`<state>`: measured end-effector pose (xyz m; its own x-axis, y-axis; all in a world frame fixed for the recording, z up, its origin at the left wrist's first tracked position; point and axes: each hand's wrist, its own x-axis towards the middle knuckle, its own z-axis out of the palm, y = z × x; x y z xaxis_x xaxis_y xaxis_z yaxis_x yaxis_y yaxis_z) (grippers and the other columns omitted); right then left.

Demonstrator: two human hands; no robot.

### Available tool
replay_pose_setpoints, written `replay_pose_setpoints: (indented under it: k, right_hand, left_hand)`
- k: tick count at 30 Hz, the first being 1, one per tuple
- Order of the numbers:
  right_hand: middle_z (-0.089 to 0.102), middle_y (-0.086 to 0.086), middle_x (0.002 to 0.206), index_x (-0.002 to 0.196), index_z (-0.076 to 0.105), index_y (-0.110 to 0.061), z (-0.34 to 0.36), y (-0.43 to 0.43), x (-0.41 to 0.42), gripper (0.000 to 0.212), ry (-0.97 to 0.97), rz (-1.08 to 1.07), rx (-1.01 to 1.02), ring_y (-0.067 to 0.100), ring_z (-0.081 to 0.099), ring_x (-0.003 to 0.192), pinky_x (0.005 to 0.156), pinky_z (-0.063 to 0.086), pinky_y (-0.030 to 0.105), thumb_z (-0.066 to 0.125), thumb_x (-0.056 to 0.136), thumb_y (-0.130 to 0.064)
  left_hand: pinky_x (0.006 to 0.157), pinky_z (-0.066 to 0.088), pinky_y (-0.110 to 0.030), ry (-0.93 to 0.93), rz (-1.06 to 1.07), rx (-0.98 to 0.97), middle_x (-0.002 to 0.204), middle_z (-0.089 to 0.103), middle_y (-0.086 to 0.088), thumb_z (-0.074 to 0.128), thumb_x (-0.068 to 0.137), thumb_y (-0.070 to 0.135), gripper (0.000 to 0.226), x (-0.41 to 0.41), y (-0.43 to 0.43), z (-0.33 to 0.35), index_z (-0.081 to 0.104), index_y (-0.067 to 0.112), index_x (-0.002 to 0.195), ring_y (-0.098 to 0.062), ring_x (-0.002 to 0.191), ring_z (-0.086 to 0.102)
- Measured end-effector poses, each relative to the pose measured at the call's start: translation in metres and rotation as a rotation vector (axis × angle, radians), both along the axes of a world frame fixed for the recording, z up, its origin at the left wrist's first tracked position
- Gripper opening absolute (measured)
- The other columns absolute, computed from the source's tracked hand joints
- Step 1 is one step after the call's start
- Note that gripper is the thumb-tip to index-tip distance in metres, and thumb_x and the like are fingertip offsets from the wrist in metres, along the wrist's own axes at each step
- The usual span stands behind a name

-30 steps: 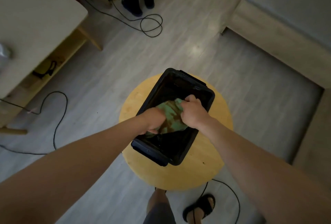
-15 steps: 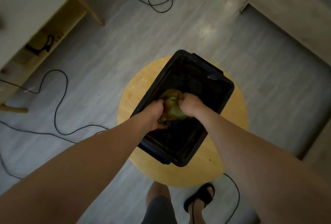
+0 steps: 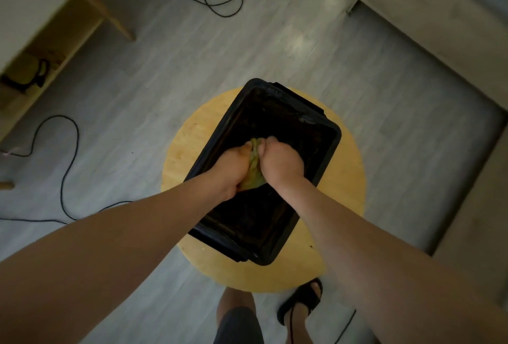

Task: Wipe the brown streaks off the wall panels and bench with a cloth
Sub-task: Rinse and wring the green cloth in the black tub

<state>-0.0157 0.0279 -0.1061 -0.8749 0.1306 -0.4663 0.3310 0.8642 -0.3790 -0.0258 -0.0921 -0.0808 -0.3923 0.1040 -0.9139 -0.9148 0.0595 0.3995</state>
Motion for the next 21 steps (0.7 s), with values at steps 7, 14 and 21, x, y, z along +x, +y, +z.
replay_pose_setpoints:
  k: [7,14,21]
  right_hand:
    - [0.029,0.021,0.154,0.155,0.020,-0.021,-0.019,-0.013,-0.002,0.058,-0.367,-0.368,-0.085,0.043,0.038,0.137,0.107,0.041,0.047,0.031,0.108,-0.052]
    - [0.067,0.005,0.080,0.089,0.063,-0.017,0.025,-0.032,0.031,0.051,-0.177,-0.155,-0.438,0.022,0.065,0.076,0.070,0.053,0.040,0.034,0.108,-0.054]
    - [0.057,0.001,0.069,0.067,0.049,-0.023,0.024,-0.039,0.033,0.046,0.027,-0.036,-0.201,0.027,0.061,0.073,0.062,0.043,0.035,0.031,0.107,-0.037]
  left_hand:
    - [0.068,0.050,-0.032,-0.079,-0.008,-0.004,0.110,0.071,-0.010,0.038,0.110,0.041,0.034,0.000,-0.010,-0.009,0.066,0.026,0.099,-0.022,0.092,0.065]
    - [0.064,0.054,-0.028,-0.171,0.122,0.098,0.072,0.069,-0.005,0.046,0.107,0.037,0.039,-0.003,-0.017,-0.016,0.070,0.016,0.084,-0.019,0.071,0.069]
    - [0.062,0.053,-0.028,-0.132,0.232,0.060,0.071,0.059,-0.009,0.038,0.106,0.006,0.032,0.001,-0.014,-0.007,0.060,0.005,0.083,-0.022,0.069,0.059]
